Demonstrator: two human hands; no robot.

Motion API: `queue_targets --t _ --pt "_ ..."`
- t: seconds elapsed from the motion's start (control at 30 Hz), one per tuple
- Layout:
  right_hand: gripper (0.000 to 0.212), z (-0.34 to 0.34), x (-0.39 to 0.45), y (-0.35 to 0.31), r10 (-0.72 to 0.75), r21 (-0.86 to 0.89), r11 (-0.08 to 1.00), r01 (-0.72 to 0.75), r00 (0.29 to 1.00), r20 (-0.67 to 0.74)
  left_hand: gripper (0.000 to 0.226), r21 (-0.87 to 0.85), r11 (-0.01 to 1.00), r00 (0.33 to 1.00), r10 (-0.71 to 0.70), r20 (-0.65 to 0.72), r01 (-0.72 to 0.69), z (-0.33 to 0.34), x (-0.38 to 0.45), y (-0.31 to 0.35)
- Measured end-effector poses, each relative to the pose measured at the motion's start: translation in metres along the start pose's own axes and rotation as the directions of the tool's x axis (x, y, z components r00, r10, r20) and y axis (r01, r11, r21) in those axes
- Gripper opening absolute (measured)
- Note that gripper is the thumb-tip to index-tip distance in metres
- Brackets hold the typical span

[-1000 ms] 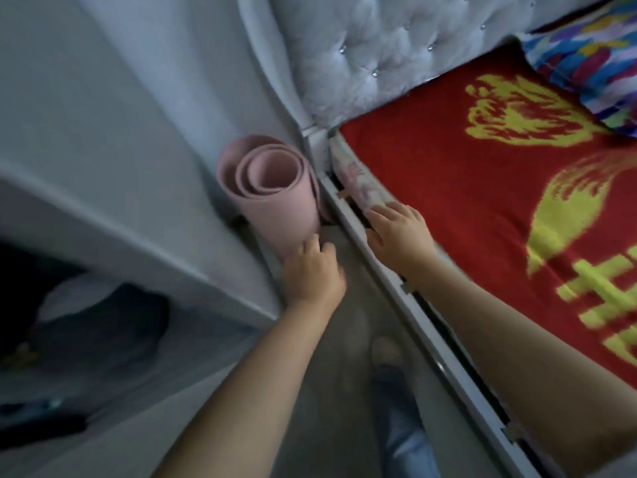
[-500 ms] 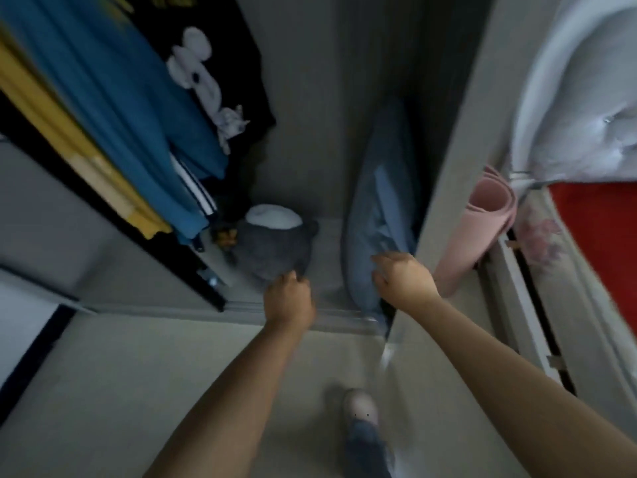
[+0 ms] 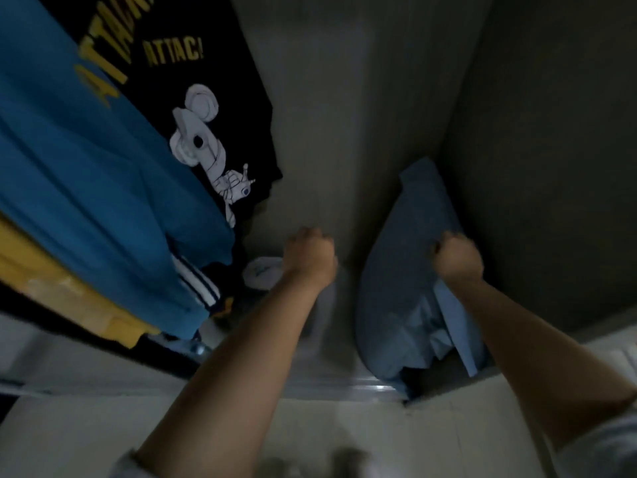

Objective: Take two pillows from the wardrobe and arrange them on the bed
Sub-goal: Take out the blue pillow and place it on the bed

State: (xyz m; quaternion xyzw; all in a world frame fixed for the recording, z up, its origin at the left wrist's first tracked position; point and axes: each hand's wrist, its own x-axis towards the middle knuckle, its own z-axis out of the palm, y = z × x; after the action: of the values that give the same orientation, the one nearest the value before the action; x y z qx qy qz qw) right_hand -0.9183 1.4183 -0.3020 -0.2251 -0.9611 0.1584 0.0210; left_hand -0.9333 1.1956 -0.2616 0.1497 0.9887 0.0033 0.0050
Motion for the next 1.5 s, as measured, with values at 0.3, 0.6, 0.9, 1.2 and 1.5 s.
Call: queue_targets --t 0.3,0.6,0.9,1.2,1.5 --pt "0.033 0.06 0.021 0.032 0.593 -0.092 0.803 -0.589 0.805 0.024 0.027 0.027 0.895 0.893 0.443 0.073 -0.446 0.044 0.109 0.003" --pt "0.007 0.09 -0.045 -0.021 0.158 -0.064 0.977 -0.205 0.89 -0.428 0.047 -0.22 0.742 0.755 0.655 0.032 -0.634 0.102 0.112 0.054" --pt "0.023 0.114 -0.159 -0.07 0.286 0.043 0.955 -0.293 0.877 -0.385 0.024 0.028 0.145 0.141 0.982 -0.124 -0.989 0.118 0.079 0.018" --pt "0.028 0.024 -0.262 -0.047 0.511 0.232 0.822 -0.519 0.493 -0.704 0.036 -0.224 -0.048 0.034 0.936 -0.349 -0.973 0.033 -0.035 0.085" --pt "0.014 -0.121 -0.331 0.105 0.524 0.26 0.738 -0.623 0.286 -0.802 0.028 -0.463 0.06 0.216 0.932 -0.292 -0.884 -0.035 -0.151 0.278"
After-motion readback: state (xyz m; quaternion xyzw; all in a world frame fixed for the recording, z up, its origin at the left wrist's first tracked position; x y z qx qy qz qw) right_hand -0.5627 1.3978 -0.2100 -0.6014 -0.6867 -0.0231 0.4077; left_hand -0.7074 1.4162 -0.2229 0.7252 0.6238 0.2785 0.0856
